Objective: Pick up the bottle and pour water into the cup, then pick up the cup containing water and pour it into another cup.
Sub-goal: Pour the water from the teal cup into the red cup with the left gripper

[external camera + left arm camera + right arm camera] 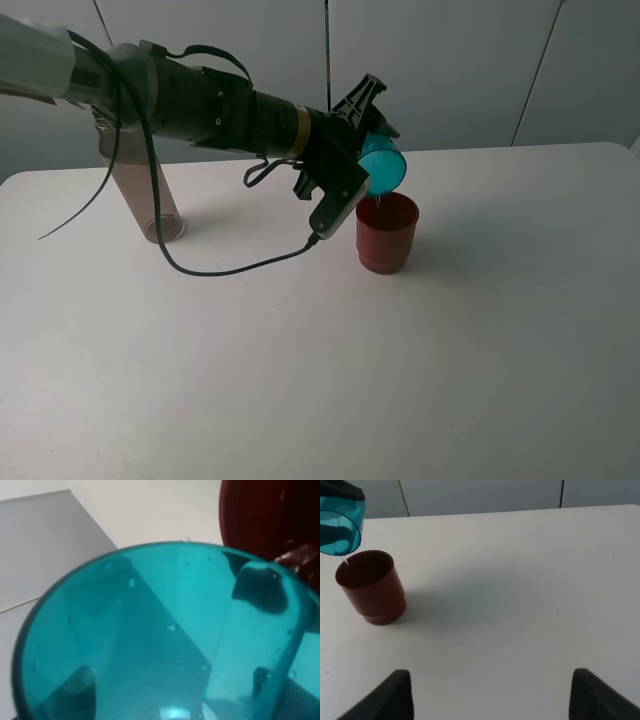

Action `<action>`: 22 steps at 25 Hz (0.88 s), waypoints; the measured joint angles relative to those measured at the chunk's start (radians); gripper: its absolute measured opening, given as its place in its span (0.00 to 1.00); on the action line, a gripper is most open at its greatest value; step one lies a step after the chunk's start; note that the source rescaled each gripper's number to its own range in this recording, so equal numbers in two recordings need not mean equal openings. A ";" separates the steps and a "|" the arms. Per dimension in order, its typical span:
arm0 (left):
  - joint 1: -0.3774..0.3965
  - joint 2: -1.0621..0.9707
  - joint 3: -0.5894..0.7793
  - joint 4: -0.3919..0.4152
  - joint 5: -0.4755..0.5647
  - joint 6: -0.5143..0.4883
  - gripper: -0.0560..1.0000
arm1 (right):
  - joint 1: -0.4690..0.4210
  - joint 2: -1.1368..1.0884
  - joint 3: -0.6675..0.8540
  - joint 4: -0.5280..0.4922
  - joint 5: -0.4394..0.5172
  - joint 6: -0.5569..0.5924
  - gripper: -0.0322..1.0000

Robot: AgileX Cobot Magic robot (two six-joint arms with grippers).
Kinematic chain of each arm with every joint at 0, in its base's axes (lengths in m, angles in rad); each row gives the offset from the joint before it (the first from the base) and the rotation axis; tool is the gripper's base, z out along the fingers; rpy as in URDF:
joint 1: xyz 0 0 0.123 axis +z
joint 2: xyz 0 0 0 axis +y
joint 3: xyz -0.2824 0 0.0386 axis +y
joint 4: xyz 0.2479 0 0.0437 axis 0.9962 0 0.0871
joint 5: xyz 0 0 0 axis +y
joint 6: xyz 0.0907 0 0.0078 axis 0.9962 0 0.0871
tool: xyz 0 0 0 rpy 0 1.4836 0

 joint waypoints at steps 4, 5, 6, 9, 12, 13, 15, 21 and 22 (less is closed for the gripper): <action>0.000 -0.001 0.000 0.000 -0.002 0.056 0.21 | 0.000 0.000 0.000 0.000 0.000 0.006 0.15; 0.000 -0.001 0.000 0.000 -0.002 0.079 0.21 | 0.000 0.000 0.000 0.000 0.000 0.006 0.15; 0.000 -0.002 0.000 0.000 -0.002 0.099 0.21 | 0.000 0.000 0.000 0.000 0.000 0.006 0.15; -0.009 -0.002 0.000 0.000 -0.004 0.129 0.21 | 0.000 0.000 0.000 0.000 0.000 0.006 0.15; -0.011 -0.002 0.000 0.000 -0.016 0.163 0.21 | 0.000 0.000 0.000 0.000 0.000 0.006 0.15; -0.011 -0.002 0.000 0.000 -0.019 0.170 0.21 | 0.000 0.000 0.000 0.000 0.000 0.006 0.15; -0.011 -0.002 0.000 0.000 -0.021 0.177 0.21 | 0.000 0.000 0.000 0.000 0.000 0.006 0.15; -0.015 -0.002 0.000 0.000 -0.022 0.183 0.21 | 0.000 0.000 0.000 0.000 0.000 0.006 0.15; -0.015 -0.002 0.000 0.000 -0.022 0.183 0.21 | 0.000 0.000 0.000 0.000 0.000 0.006 0.15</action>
